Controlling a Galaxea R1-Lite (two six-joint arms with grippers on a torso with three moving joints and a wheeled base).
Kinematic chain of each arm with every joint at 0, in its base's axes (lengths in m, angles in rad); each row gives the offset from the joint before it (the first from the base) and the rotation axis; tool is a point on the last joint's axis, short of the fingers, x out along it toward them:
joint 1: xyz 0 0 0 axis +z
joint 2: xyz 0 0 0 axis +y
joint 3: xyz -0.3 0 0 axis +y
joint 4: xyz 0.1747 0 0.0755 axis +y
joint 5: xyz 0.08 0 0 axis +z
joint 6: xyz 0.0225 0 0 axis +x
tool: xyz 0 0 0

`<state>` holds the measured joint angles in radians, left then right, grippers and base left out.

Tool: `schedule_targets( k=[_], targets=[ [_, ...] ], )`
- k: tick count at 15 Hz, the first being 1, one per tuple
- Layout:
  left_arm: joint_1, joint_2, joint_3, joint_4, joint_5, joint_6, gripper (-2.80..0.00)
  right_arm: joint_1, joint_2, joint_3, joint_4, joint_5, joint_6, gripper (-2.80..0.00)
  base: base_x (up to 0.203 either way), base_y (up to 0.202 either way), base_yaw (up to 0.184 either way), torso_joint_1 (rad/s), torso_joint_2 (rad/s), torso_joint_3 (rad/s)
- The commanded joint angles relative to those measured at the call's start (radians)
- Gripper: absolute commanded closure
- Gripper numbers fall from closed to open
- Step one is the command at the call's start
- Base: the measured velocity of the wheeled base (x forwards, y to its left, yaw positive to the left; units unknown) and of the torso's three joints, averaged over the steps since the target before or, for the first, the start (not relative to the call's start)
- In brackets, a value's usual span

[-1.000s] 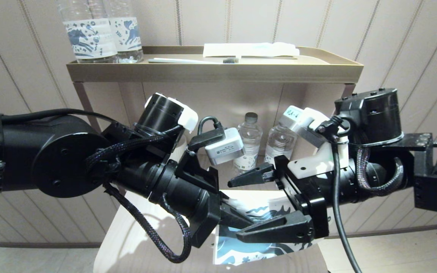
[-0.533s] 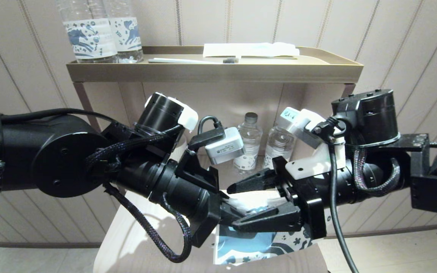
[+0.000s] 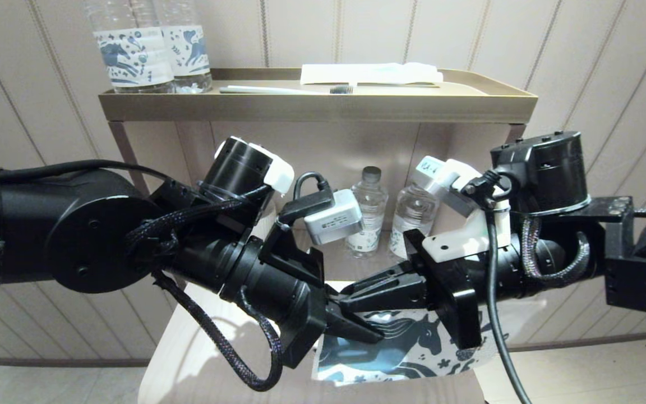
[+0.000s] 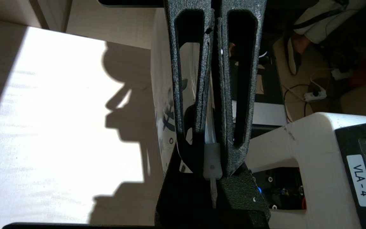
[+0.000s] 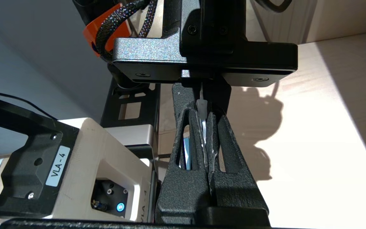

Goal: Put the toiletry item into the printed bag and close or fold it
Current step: Close the strorage bag and place it on the desk

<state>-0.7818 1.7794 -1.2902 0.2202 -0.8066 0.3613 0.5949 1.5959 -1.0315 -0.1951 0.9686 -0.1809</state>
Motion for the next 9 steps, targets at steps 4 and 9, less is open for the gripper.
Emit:
schedule_targets(
  k=[4,9],
  targets=[
    [-0.002,0.002,0.002,-0.001,-0.004,0.004,0.00,0.000,-0.004,0.007,0.000,0.006,-0.006,0.00,0.000,0.000,0.000,0.000,0.00,0.000],
    [0.002,0.000,0.001,-0.001,-0.002,0.005,0.00,-0.003,-0.010,0.024,-0.003,0.003,-0.015,0.00,0.000,0.000,0.000,0.000,0.00,0.000]
  ],
)
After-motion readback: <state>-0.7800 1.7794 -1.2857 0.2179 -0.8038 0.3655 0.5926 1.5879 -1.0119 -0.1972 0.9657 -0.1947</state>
